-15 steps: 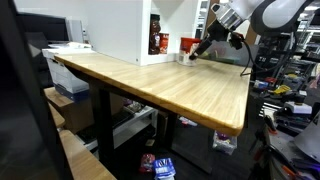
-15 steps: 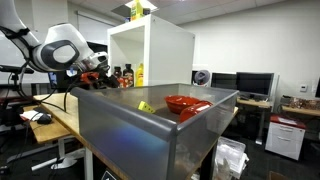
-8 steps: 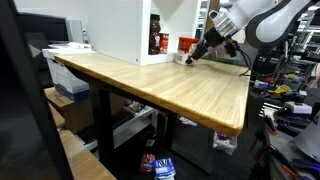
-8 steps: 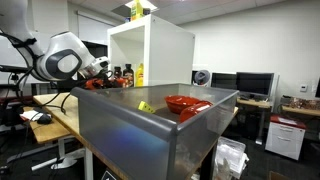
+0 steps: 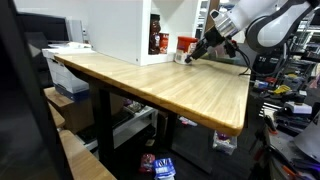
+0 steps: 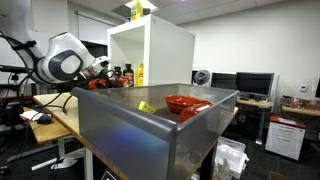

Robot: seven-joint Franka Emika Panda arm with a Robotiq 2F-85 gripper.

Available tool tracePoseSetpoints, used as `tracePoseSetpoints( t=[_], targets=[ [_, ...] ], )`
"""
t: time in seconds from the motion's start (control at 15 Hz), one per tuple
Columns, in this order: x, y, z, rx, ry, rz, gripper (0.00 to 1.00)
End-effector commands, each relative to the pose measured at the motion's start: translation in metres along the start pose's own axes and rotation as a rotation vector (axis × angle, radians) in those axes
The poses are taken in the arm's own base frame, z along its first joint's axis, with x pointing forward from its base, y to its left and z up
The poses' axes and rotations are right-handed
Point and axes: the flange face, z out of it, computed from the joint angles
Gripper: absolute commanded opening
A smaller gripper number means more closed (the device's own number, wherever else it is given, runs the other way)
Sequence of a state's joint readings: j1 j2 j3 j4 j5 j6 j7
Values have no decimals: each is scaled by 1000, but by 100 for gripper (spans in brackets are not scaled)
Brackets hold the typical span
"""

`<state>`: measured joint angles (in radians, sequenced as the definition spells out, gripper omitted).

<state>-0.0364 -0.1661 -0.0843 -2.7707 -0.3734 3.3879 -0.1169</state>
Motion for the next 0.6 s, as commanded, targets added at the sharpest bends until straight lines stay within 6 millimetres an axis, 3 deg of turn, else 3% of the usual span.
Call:
tracePoseSetpoints(
  t=[0.0, 0.53],
  targets=[
    [-6, -4, -8, 12, -20, 2, 53],
    [-5, 4, -25, -1, -5, 49, 49]
  ],
)
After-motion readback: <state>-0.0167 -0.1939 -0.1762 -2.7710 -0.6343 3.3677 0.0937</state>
